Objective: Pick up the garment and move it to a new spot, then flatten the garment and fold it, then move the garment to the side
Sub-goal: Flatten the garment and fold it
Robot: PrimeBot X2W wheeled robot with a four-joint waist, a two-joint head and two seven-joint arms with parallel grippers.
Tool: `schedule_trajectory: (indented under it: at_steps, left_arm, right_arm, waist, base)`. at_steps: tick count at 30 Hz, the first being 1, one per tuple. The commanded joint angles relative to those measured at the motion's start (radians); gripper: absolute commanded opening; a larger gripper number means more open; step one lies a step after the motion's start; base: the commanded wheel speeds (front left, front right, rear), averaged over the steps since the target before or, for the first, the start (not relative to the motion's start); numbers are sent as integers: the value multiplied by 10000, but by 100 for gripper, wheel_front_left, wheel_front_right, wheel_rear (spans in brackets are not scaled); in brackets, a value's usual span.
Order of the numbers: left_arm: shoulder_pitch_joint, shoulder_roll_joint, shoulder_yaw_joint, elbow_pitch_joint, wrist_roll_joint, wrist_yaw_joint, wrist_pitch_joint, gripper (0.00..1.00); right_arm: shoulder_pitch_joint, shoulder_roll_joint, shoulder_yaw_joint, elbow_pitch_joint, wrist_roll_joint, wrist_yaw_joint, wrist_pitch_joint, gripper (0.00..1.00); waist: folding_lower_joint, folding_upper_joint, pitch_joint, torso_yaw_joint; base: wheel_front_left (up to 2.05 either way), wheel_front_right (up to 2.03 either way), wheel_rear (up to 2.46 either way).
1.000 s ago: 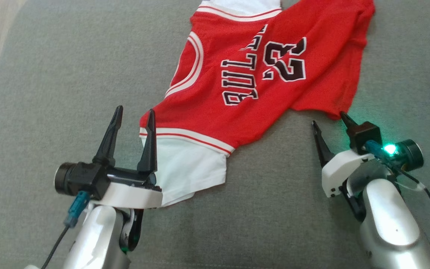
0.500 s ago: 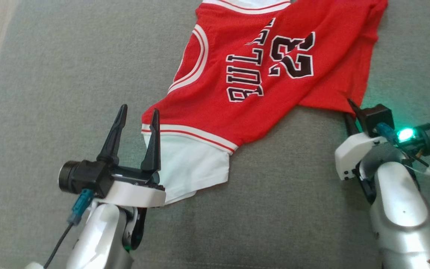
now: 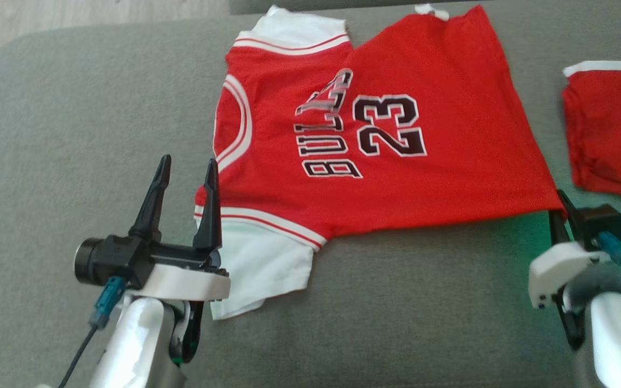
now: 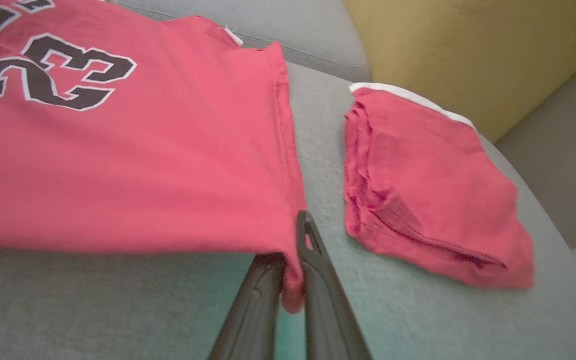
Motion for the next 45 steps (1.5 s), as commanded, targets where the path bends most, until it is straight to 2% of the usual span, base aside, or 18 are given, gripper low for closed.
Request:
schedule_trajectory:
  at_steps: [1,4,5,6,10,16,21,25,26,30,31,37,41,45]
  left_arm:
    - [-96,112,389,-363,72,40,-93,100]
    - [-63,91,375,-353,79,39,-93,100]
    - [-52,88,385,-354,76,42,-93,100]
    - [-39,88,394,-355,74,40,-93,100]
    - [-37,147,388,-309,98,-24,-93,100]
    - [-341,480,374,-282,222,-139,-45,100]
    - [-1268,1114,148,-274,436,-541,352,100]
    - [-2661,1963,-156,-82,437,-894,1194,100]
    - [-3549,2418,-370,124,213,-990,1751,100]
    - [-5112,3385,-1241,844,-701,-1036,2895,100]
    - [-5112,3385,-1241,844,-701,-1036,2895,100]
    - [-6615,4782,-2924,2252,-2668,-1040,4794,100]
    - [-7224,5267,-3486,3057,-3558,-1041,5494,100]
    - [-7626,5301,-3688,3738,-4288,-1042,5651,100]
  right_arm:
    - [32,-24,181,-549,135,-9,89,0]
    - [583,-24,269,-1168,475,-9,472,0]
    - [711,-24,377,-1364,609,-9,511,32]
    - [809,-24,462,-1541,755,-9,531,100]
    - [892,-24,773,-2182,1381,-9,404,100]
    - [625,-24,1609,-3158,3122,-9,-956,100]
    - [503,-24,1982,-3489,4060,-9,-1812,100]
    - [331,-24,2090,-3470,4380,-9,-2118,100]
    - [235,-24,2117,-3427,4501,-9,-2242,100]
    - [36,-24,2257,-3326,4907,-9,-2520,100]
    - [36,-24,2257,-3326,4907,-9,-2520,100]
    - [-181,-24,2598,-3205,5195,-9,-2838,100]
    - [-264,-24,2768,-3202,5229,-9,-2941,100]
    - [-314,-24,2838,-3245,5170,-9,-3000,100]
  waist:
    - [1,0,-204,-220]
    - [1,0,-303,-335]
    - [1,0,-325,-370]
    - [1,0,-340,-399]
    - [1,0,-363,-477]
    - [1,0,-186,-651]
    - [1,0,152,-815]
    - [1,0,561,-1028]
    - [1,0,804,-1152]
    - [1,0,1311,-1517]
    - [1,0,1311,-1517]
    - [1,0,2001,-1982]
    - [1,0,2350,-2235]
    - [1,0,2618,-2418]
  base:
    - [0,0,0]
    - [0,0,0]
    - [0,0,0]
    - [0,0,0]
    - [0,0,0]
    - [0,0,0]
    - [0,0,0]
    - [0,0,0]
    - [0,0,0]
    - [0,0,0]
    - [0,0,0]
    - [0,0,0]
    - [0,0,0]
    - [0,0,0]
